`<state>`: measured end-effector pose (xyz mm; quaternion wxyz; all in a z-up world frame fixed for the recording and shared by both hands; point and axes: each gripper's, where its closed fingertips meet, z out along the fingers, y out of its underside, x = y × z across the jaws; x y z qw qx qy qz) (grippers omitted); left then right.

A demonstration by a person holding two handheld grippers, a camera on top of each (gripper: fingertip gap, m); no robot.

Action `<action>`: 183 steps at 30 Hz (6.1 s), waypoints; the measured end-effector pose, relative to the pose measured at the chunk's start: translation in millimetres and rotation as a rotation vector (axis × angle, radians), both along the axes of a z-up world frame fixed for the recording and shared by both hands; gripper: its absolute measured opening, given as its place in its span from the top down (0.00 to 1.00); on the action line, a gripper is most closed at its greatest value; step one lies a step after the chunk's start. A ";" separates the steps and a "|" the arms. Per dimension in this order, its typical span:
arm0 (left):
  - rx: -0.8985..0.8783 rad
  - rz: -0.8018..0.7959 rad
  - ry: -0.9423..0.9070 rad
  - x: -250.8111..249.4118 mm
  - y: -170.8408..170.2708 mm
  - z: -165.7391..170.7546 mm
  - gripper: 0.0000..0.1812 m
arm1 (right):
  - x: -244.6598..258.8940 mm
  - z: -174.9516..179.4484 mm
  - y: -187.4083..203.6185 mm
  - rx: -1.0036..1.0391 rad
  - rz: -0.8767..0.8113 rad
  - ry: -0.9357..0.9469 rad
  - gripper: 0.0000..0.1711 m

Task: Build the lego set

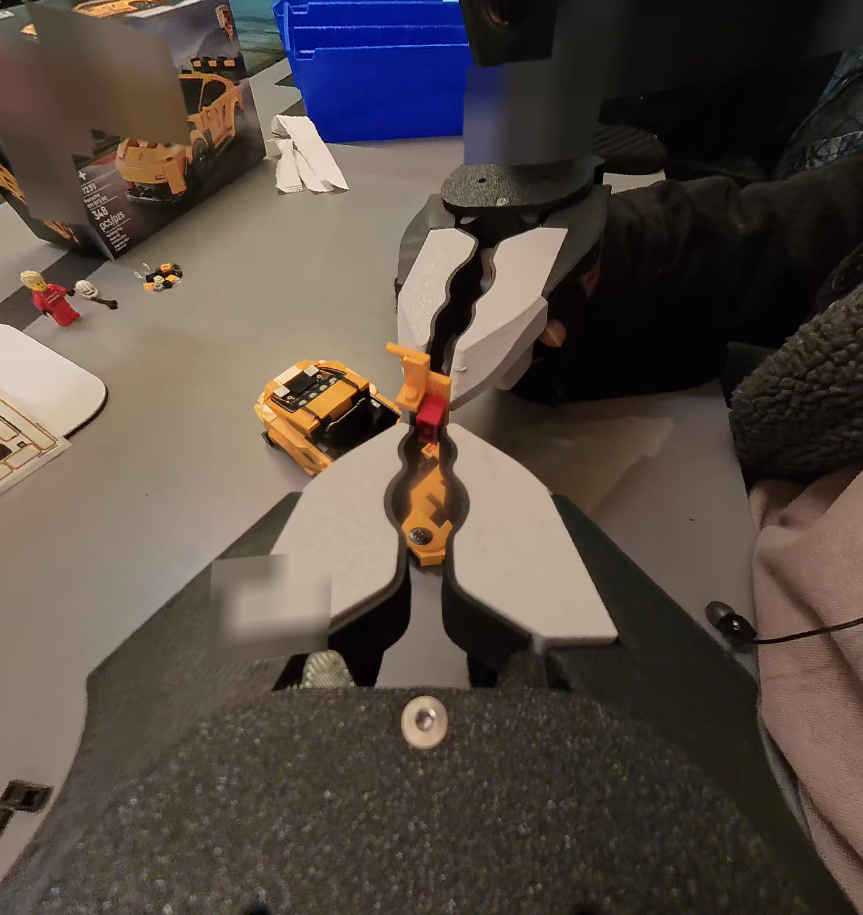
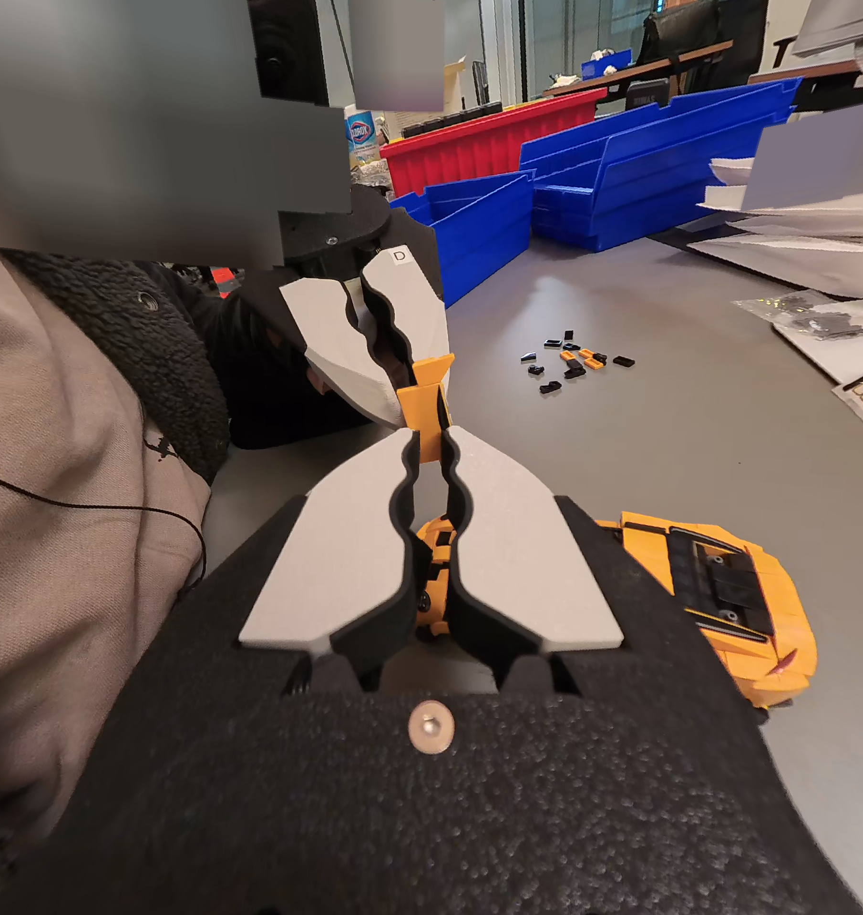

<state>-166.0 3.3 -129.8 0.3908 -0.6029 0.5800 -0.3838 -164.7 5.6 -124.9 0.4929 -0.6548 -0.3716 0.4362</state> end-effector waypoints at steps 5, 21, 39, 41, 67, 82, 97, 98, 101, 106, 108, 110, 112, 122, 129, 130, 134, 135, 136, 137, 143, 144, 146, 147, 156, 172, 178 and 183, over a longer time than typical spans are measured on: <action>0.036 -0.005 -0.002 0.1 -0.3 -1.3 0.96 | -1.1 -0.3 -2.3 0.038 0.004 -0.029 0.98; 0.200 0.008 -0.011 1.7 -0.1 0.2 0.96 | -0.7 1.8 -4.9 0.170 -0.011 -0.093 1.00; 0.533 0.204 0.089 -4.9 25.3 1.6 0.96 | -12.3 6.0 16.1 -0.035 -0.282 -0.065 0.80; 0.570 0.238 0.111 -7.4 30.5 1.6 0.96 | -11.8 3.8 20.6 -0.089 -0.350 -0.057 0.79; -0.304 -0.039 -0.296 -6.1 -0.2 34.8 0.78 | -3.3 36.1 -2.1 -0.211 -0.088 0.319 0.91; -0.719 -0.304 -0.573 -16.2 -14.0 51.0 0.92 | -22.0 42.7 -9.0 0.105 -0.152 -0.036 0.88; -0.778 -0.472 -0.944 -44.5 -13.2 91.6 0.92 | -46.9 83.6 -12.0 0.208 -0.266 0.040 0.85; -0.776 -0.480 -0.944 -44.1 -15.0 92.1 0.92 | -47.7 84.3 -11.0 0.206 -0.275 0.040 0.85; -0.769 -0.490 -0.956 -44.7 -17.1 93.9 0.92 | -52.4 85.3 -11.2 0.198 -0.274 0.047 0.87; -0.744 -0.505 -0.966 -47.2 -19.2 95.8 0.92 | -54.8 87.6 -13.6 0.222 -0.274 0.048 0.89; -0.729 -0.506 -0.966 -47.8 -19.8 96.0 0.92 | -55.4 87.6 -14.2 0.240 -0.279 0.036 0.89; -0.711 -0.502 -0.956 -47.5 -19.7 94.9 0.92 | -55.3 87.4 -15.0 0.277 -0.290 0.013 0.91; -0.682 -0.507 -0.934 -47.7 -20.5 94.2 0.92 | -55.6 86.4 -15.8 0.294 -0.286 0.006 0.91; -0.157 -0.424 -0.541 -45.0 -25.8 69.5 0.87 | -49.8 64.1 -21.9 0.377 -0.242 -0.128 0.92; 0.071 -0.409 -0.340 -37.8 -24.7 61.6 0.85 | -45.3 46.1 -23.3 0.390 -0.215 -0.267 0.92; 0.091 -0.409 -0.322 -36.9 -24.4 60.4 0.85 | -45.0 43.8 -22.9 0.386 -0.215 -0.284 0.92; 0.143 -0.445 -0.249 -33.4 -29.6 50.7 0.91 | -46.0 36.9 -22.3 0.381 -0.208 -0.324 0.92; 0.149 -0.445 -0.251 -33.1 -29.5 50.4 0.91 | -45.7 36.8 -22.4 0.383 -0.209 -0.326 0.92; 0.149 -0.445 -0.258 -33.0 -29.6 50.5 0.91 | -45.6 36.9 -22.6 0.379 -0.208 -0.324 0.92; 0.148 -0.443 -0.269 -32.8 -29.7 50.8 0.91 | -45.4 37.2 -22.6 0.376 -0.207 -0.322 0.92; 0.115 -0.445 -0.329 -33.8 -32.9 52.0 0.92 | -46.6 38.8 -26.0 0.381 -0.183 -0.288 0.91; 0.113 -0.447 -0.338 -34.3 -34.0 52.4 0.92 | -47.1 39.3 -27.0 0.383 -0.176 -0.279 0.91; 0.119 -0.452 -0.345 -35.4 -36.1 52.0 0.92 | -48.6 38.8 -29.0 0.377 -0.160 -0.266 0.92; 0.123 -0.452 -0.345 -35.8 -36.7 51.4 0.92 | -49.1 38.0 -29.6 0.374 -0.155 -0.266 0.92; 0.115 -0.440 -0.371 -37.6 -39.0 48.4 0.92 | -51.2 34.7 -32.0 0.339 -0.136 -0.250 0.92; 0.041 0.006 -0.128 -18.7 -2.2 30.2 0.89 | -18.2 12.2 -2.5 0.408 -0.366 -0.445 0.92; 0.070 0.113 -0.096 -10.9 -8.8 29.1 0.90 | -15.8 13.8 0.5 0.543 -0.439 -0.520 0.92; 0.151 0.135 -0.097 -11.9 -11.4 33.7 0.91 | -15.2 22.3 -2.2 0.716 -0.509 -0.598 0.92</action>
